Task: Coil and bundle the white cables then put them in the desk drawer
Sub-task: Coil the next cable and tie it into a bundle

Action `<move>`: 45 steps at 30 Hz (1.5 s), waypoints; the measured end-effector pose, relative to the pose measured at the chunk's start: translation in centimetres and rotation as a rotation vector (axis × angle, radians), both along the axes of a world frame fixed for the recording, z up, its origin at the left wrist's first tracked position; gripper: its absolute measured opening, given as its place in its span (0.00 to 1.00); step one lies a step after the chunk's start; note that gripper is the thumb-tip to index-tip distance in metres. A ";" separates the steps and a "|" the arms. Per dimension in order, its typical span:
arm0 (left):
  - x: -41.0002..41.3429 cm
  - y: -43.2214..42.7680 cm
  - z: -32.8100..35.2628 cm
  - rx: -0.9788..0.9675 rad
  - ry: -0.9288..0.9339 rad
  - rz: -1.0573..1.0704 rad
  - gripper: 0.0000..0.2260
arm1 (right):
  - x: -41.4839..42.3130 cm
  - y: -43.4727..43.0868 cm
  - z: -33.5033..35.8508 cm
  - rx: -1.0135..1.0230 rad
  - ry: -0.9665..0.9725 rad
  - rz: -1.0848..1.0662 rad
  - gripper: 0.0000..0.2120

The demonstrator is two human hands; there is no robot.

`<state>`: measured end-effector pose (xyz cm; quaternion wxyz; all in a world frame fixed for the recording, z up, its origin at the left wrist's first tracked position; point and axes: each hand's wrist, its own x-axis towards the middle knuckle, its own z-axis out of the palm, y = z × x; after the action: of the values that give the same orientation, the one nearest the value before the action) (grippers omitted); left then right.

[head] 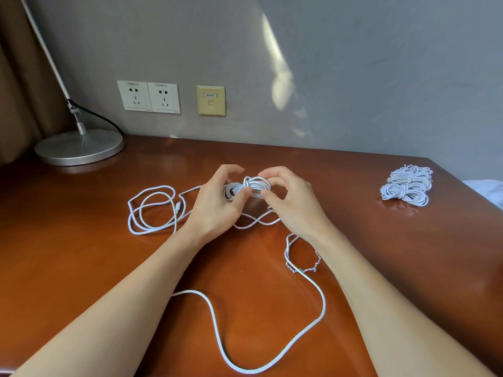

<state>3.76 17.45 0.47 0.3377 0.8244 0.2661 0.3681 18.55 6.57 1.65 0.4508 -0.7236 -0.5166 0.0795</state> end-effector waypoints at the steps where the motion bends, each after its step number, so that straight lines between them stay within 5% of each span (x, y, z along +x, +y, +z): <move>1: -0.1 0.0 0.0 0.028 0.012 -0.021 0.16 | 0.0 0.0 0.0 -0.010 -0.013 -0.001 0.14; 11: 0.3 -0.3 -0.1 0.119 -0.032 -0.031 0.09 | 0.0 -0.1 0.4 0.014 0.058 0.009 0.21; 29: 0.8 -0.4 -0.4 0.188 0.008 -0.022 0.13 | 0.3 0.9 -0.6 0.003 0.016 -0.058 0.09; 45: 0.5 -0.4 0.0 -0.013 -0.004 0.003 0.14 | 0.8 0.2 -0.1 0.006 0.074 0.057 0.10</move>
<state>4.30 17.08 0.43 0.3432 0.8211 0.2691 0.3683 19.37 6.73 1.54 0.4695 -0.7038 -0.5201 0.1174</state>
